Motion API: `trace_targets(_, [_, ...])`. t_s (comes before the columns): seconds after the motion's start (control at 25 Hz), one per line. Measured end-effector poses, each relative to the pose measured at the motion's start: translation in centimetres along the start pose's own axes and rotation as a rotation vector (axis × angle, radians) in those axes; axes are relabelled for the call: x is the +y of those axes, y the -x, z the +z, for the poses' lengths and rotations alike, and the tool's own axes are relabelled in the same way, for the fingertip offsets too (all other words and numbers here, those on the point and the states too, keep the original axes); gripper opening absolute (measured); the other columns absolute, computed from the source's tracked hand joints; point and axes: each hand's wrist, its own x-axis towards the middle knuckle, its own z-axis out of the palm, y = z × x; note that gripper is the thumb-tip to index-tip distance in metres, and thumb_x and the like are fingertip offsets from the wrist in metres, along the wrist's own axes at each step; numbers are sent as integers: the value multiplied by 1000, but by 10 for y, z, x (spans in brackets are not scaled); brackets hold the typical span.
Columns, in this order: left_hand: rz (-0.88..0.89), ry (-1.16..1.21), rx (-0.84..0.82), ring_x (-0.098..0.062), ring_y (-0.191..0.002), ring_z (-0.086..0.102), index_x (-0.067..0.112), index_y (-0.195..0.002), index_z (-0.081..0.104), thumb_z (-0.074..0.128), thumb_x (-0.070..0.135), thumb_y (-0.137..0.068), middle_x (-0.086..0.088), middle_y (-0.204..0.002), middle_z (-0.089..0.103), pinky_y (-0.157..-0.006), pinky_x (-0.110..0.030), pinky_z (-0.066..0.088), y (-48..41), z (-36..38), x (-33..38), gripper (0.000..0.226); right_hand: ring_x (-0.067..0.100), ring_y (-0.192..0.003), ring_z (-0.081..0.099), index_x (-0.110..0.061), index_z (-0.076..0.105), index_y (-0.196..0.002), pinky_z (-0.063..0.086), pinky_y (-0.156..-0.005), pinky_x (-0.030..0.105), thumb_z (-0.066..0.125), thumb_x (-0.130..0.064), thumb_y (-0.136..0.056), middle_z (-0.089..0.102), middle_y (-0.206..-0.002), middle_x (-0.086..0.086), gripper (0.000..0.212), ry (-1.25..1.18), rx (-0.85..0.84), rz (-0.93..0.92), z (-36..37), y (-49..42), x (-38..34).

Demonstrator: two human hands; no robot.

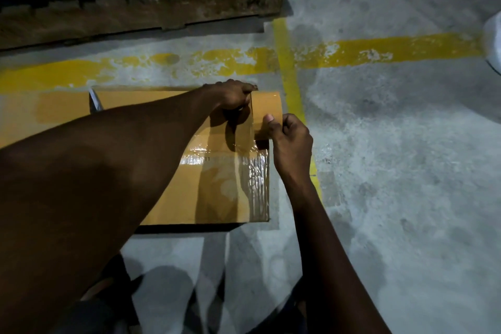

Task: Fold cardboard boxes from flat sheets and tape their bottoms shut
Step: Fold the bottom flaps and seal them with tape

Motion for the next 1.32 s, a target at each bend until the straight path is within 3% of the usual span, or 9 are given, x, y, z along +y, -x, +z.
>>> trace_targets(0.12, [7,-147,46,-36,-133,39,43,-139,42,40,38,-98,-4,-149,41,-109,-54,29,-3,7,-6,41,7,-50,32,-11,43,-60,26,-49,22,66,-29,-92,35,-53,-6,43,2,112,28,-8,24,5])
trace_targets(0.2, [24,-163,39,-35,-134,38,41,-139,43,40,37,-98,-2,-150,41,-109,-54,29,-3,9,-5,41,2,-47,41,-16,48,-63,30,-47,12,68,-20,-90,43,-51,-10,34,-55,87,48,-14,49,5])
trace_targets(0.28, [15,-158,55,-35,-132,41,43,-136,45,41,40,-97,-2,-148,44,-109,-55,31,-3,6,-6,40,1,-45,41,-23,44,-60,30,-47,11,69,-19,-89,45,-47,-14,39,-31,39,44,-19,73,11])
trace_targets(0.4, [21,-143,83,-36,-128,45,42,-133,50,44,39,-96,-5,-144,47,-107,-53,35,1,7,-6,37,5,-48,30,-21,36,-59,26,-48,21,63,-36,-87,35,-48,-9,42,-37,67,56,-30,105,23])
trace_targets(0.6, [29,-102,143,-36,-127,46,42,-127,55,44,40,-97,-7,-141,51,-108,-49,34,17,6,0,31,7,-48,28,-26,28,-58,20,-47,21,61,-31,-85,32,-48,-7,43,34,66,43,-41,141,23])
trace_targets(0.88, [34,-147,147,-37,-132,40,41,-136,47,40,40,-99,-10,-145,45,-107,-48,28,22,7,-2,37,14,-53,32,-25,28,-54,28,-55,42,45,-56,-89,28,-45,-3,50,285,184,194,-42,190,62])
trace_targets(1.0, [26,-143,143,-37,-133,39,42,-137,45,40,40,-100,-9,-146,44,-106,-48,26,21,8,-3,38,11,-49,38,-25,32,-54,31,-54,40,48,-51,-91,32,-45,-4,48,265,168,219,-40,187,73])
trace_targets(1.12, [20,-151,158,-37,-134,38,41,-139,44,40,39,-100,-9,-147,43,-105,-47,25,24,9,0,39,4,-45,40,-26,29,-53,25,-50,32,53,-43,-92,34,-42,-4,49,210,183,217,-34,189,79])
trace_targets(1.32, [71,-81,257,-31,-133,40,40,-133,51,46,34,-98,-4,-143,48,-105,-43,22,31,14,-3,36,9,-46,35,-25,29,-55,20,-53,31,53,-43,-93,32,-45,-5,49,263,148,246,-27,186,88])
